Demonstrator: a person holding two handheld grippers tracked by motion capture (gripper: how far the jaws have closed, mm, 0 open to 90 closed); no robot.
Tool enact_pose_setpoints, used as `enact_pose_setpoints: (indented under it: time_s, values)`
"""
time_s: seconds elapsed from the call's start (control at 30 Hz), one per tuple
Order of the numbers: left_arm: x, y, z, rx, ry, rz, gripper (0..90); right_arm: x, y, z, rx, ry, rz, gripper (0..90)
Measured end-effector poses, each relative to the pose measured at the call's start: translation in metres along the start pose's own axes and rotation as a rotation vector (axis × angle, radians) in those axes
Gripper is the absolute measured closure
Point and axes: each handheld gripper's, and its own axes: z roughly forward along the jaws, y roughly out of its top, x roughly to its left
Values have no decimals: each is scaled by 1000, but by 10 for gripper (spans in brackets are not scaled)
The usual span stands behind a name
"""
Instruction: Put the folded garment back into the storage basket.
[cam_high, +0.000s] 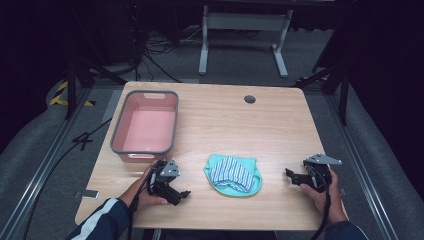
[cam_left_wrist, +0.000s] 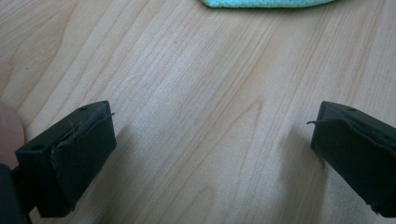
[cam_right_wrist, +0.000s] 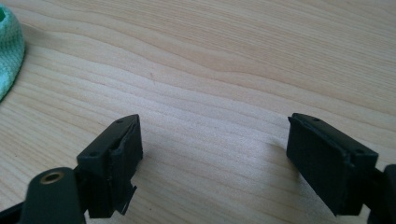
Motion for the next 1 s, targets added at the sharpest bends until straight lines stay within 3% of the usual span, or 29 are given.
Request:
enact_pose_setpoints:
  time_s: [0.57, 0.7, 0.77, 0.87, 1.0]
  values:
    - [-2, 0, -3, 9, 16, -19, 31, 1, 0, 1, 3, -11, 5, 179]
    - [-1, 3, -5, -1, 23, -29, 193, 0, 0, -1, 6, 2, -7, 178]
    - [-2, 8, -6, 9, 35, -21, 211, 1, 0, -1, 16, 2, -7, 185]
    - [-3, 18, -8, -30, 60, -41, 272, 6, 2, -4, 20, 11, -25, 281]
    - [-6, 32, -4, -45, 63, -29, 303, 20, 8, -6, 7, 58, -58, 328]
